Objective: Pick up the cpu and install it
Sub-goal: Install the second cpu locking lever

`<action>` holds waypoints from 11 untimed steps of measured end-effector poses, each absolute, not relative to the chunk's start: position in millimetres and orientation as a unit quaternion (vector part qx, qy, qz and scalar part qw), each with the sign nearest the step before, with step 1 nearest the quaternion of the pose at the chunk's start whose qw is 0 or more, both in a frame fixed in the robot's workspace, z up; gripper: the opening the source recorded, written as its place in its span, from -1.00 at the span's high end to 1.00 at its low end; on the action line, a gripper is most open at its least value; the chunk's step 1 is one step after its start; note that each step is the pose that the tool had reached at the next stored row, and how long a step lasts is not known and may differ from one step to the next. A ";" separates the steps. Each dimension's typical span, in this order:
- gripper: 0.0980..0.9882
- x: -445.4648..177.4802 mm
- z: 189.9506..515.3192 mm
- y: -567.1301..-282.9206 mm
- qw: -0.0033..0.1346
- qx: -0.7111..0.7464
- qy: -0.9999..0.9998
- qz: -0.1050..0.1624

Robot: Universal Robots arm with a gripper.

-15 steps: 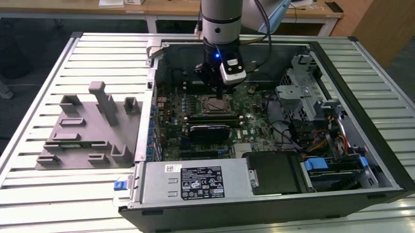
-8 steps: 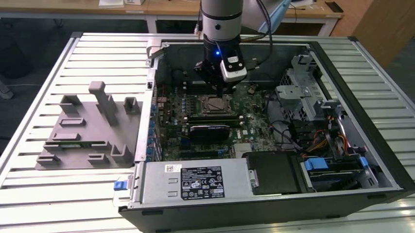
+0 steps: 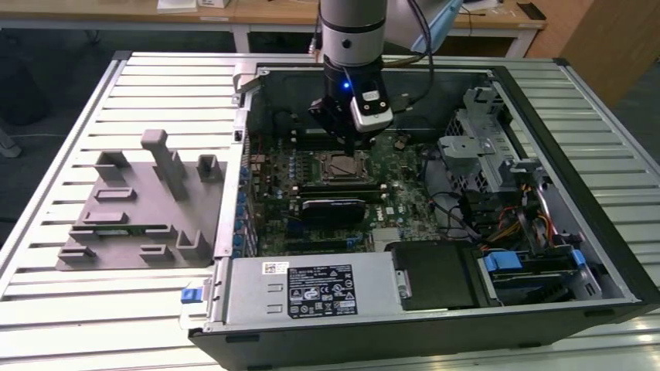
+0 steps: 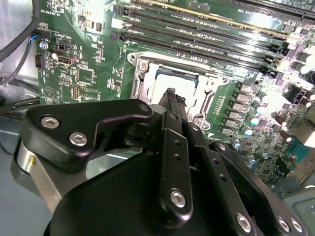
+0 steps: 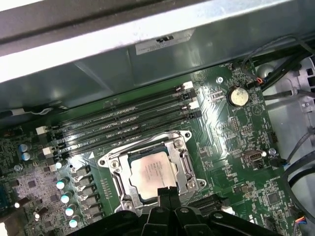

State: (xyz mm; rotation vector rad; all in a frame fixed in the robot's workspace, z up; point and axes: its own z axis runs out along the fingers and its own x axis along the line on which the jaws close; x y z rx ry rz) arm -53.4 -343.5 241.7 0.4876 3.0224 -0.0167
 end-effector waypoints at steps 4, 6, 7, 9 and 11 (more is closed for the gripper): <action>0.98 -53.4 241.7 -348.0 0.040 0.159 0.986 -0.005; 0.98 -53.4 241.7 -351.0 0.040 0.159 0.986 -0.005; 0.98 -53.4 241.6 -352.8 0.040 0.159 0.986 -0.005; 0.98 -53.4 241.6 -356.4 0.040 0.159 0.986 -0.005; 0.98 -53.4 241.6 -359.6 0.040 0.159 0.986 -0.005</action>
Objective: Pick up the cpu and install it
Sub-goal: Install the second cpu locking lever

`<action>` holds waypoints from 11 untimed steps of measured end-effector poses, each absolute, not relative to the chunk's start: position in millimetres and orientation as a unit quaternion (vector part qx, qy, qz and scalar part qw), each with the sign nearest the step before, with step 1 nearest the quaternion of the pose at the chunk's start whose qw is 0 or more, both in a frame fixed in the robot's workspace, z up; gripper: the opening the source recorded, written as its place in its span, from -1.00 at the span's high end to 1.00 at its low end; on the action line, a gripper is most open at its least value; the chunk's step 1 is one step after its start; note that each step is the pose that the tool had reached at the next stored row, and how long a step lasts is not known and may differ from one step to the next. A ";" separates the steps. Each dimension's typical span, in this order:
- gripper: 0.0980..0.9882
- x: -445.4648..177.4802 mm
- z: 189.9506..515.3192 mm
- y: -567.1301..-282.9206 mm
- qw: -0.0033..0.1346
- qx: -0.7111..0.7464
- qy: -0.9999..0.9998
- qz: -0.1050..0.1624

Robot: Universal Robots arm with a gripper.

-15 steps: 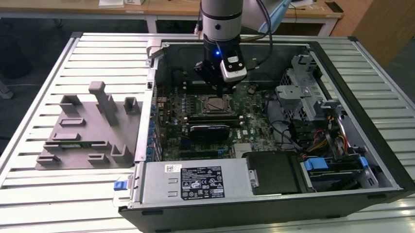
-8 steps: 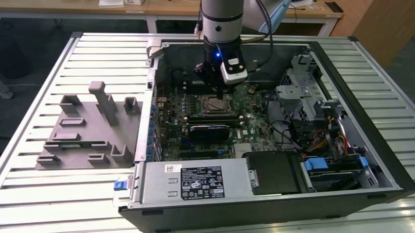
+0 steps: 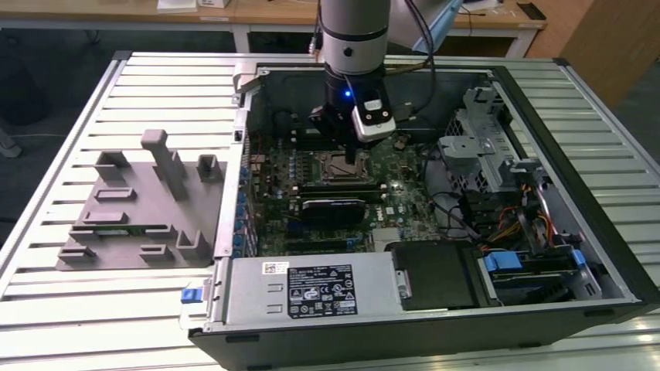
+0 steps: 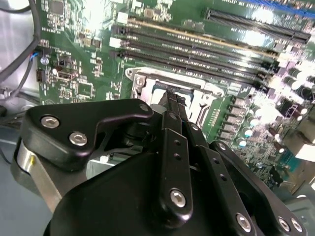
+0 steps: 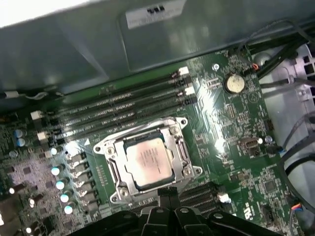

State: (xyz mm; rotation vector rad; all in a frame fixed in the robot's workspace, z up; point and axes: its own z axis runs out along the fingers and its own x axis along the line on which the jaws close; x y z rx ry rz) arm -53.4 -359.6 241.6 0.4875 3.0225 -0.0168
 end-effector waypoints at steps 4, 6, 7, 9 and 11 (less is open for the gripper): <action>0.98 -53.4 241.4 -365.3 0.040 0.159 0.986 -0.005; 0.98 -53.4 241.3 -367.6 0.040 0.159 0.986 -0.005; 0.98 -53.4 241.2 -368.7 0.040 0.159 0.986 -0.005; 0.98 -53.4 241.0 -371.1 0.040 0.159 0.987 -0.005; 0.98 -53.4 240.5 -373.4 0.040 0.158 0.987 -0.005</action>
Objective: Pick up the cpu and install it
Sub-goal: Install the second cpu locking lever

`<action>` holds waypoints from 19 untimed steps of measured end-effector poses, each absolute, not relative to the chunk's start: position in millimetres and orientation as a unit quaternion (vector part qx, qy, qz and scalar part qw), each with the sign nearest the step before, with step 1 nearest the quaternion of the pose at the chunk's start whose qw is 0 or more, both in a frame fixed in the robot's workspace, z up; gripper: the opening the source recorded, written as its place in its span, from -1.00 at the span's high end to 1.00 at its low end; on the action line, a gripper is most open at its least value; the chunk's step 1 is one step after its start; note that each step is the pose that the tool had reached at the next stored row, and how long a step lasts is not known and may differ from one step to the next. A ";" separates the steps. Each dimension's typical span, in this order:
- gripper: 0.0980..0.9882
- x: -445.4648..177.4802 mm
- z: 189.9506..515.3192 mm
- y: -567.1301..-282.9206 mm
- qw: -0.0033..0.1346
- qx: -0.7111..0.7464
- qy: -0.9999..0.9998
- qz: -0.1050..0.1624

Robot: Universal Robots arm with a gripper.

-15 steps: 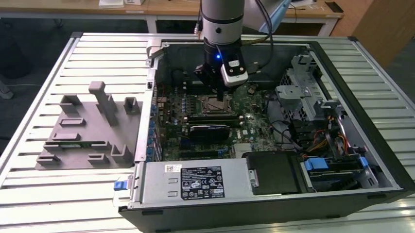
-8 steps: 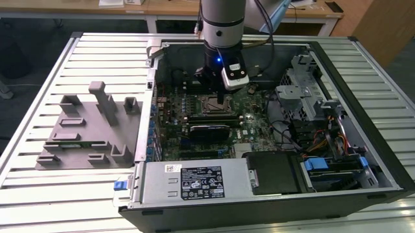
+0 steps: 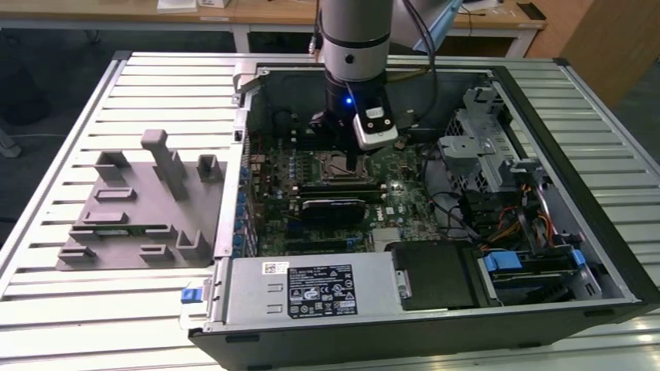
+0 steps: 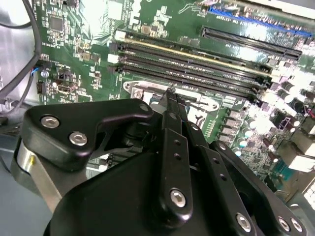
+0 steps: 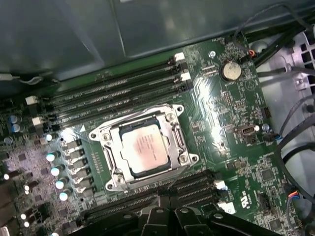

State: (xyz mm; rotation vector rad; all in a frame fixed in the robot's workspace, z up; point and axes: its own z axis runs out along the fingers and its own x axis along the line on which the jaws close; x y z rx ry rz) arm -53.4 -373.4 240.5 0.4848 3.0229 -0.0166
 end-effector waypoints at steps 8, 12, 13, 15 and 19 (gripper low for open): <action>0.98 -53.9 237.1 -378.3 0.039 0.148 0.988 0.001; 0.98 -58.1 234.0 -379.0 0.038 0.134 0.990 0.006; 0.98 -59.5 233.1 -379.2 0.038 0.131 0.991 0.007; 0.98 -62.3 231.3 -379.5 0.038 0.125 0.991 0.011; 0.98 -68.0 228.3 -380.4 0.037 0.114 0.993 0.018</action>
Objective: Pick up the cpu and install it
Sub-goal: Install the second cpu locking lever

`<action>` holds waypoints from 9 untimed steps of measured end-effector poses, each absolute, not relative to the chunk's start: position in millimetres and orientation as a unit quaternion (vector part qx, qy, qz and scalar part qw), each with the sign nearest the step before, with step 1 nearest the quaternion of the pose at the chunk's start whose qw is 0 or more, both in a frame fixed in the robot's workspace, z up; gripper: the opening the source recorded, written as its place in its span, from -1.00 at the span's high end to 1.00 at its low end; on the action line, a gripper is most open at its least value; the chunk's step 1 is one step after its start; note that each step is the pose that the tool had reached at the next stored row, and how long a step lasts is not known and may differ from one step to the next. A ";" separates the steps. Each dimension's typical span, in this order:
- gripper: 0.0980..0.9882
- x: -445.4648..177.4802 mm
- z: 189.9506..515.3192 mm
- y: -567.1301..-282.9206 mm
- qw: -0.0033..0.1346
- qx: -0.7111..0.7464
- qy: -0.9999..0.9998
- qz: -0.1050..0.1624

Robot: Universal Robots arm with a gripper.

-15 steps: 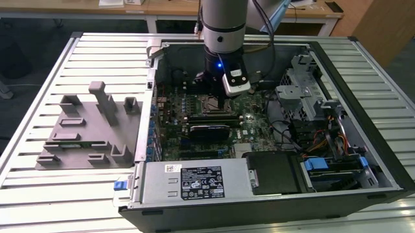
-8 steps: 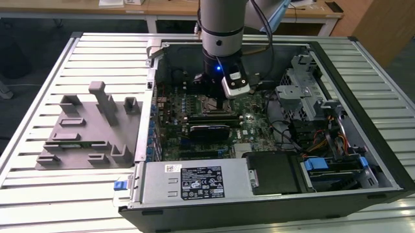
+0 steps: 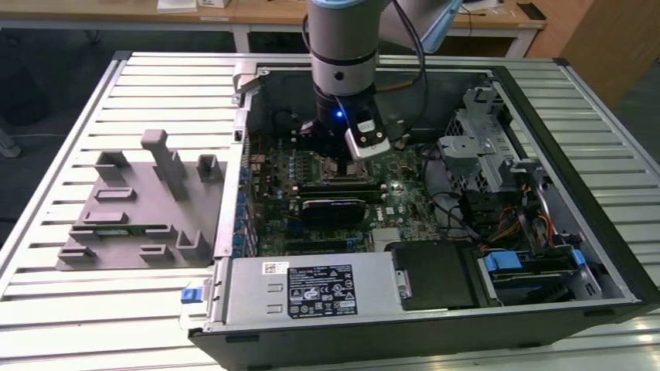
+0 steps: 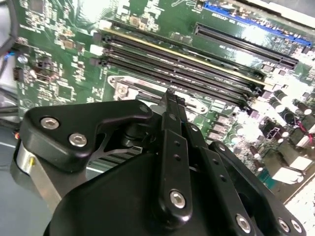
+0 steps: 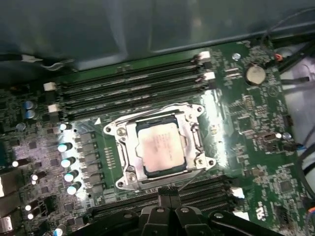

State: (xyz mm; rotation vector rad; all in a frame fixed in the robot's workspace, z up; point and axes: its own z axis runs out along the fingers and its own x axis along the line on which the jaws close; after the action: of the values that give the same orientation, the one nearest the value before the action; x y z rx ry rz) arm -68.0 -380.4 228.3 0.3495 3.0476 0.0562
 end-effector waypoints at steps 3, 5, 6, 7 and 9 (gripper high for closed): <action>0.98 -72.3 226.9 -383.1 0.037 0.110 0.993 0.020; 0.98 -73.9 225.8 -385.4 0.036 0.108 0.993 0.021; 0.98 -74.6 225.2 -386.4 0.036 0.107 0.993 0.022; 0.98 -74.9 224.7 -387.3 0.036 0.106 0.993 0.024; 0.98 -75.5 223.7 -388.6 0.035 0.105 0.993 0.029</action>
State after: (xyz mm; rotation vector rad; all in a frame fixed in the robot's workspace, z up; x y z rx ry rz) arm -75.5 -388.6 223.7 0.3225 3.0525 0.0888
